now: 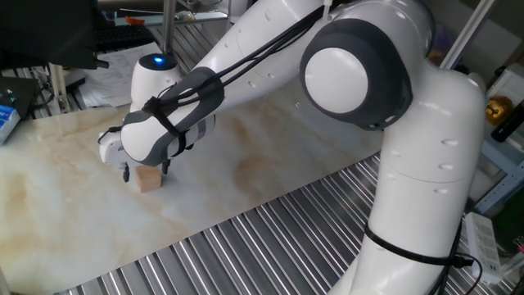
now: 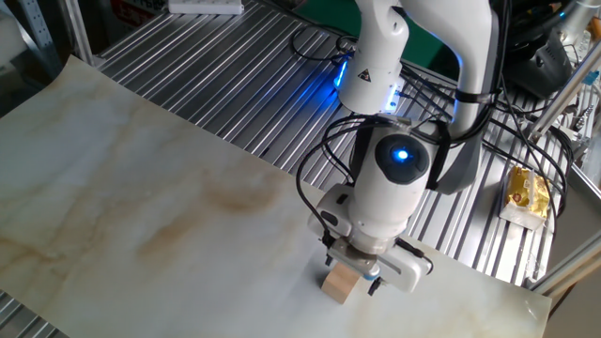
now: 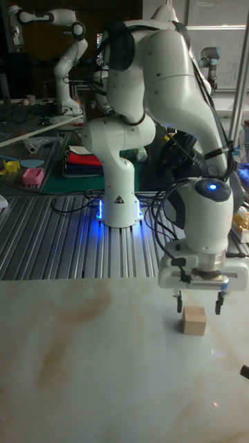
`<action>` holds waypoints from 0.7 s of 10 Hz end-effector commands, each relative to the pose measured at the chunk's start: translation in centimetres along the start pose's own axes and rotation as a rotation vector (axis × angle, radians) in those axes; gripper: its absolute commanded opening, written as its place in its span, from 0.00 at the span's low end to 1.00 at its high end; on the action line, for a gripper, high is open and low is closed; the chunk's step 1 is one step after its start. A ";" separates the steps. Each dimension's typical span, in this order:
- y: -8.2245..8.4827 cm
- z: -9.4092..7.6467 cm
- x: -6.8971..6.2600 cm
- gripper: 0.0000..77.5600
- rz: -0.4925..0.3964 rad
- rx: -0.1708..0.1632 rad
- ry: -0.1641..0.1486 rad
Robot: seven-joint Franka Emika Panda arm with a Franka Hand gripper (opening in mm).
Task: Pick up the small block on the left and move it to the right
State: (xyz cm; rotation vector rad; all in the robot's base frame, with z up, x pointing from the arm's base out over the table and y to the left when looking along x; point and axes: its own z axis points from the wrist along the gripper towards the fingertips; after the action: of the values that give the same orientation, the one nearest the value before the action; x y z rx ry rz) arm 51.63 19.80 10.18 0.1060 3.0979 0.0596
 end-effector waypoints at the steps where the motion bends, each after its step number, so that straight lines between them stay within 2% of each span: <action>1: 0.1 -1.3 0.2 1.00 0.009 0.001 -0.002; 3: 0.0 -2.0 0.2 1.00 0.012 0.007 0.000; 5: -0.2 -3.1 0.2 1.00 0.001 0.028 0.010; 7: -0.7 -4.1 0.0 1.00 -0.015 0.029 0.023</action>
State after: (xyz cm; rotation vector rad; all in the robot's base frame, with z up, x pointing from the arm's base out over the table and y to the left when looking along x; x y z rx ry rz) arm 51.21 19.51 13.21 0.1115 3.1107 0.0264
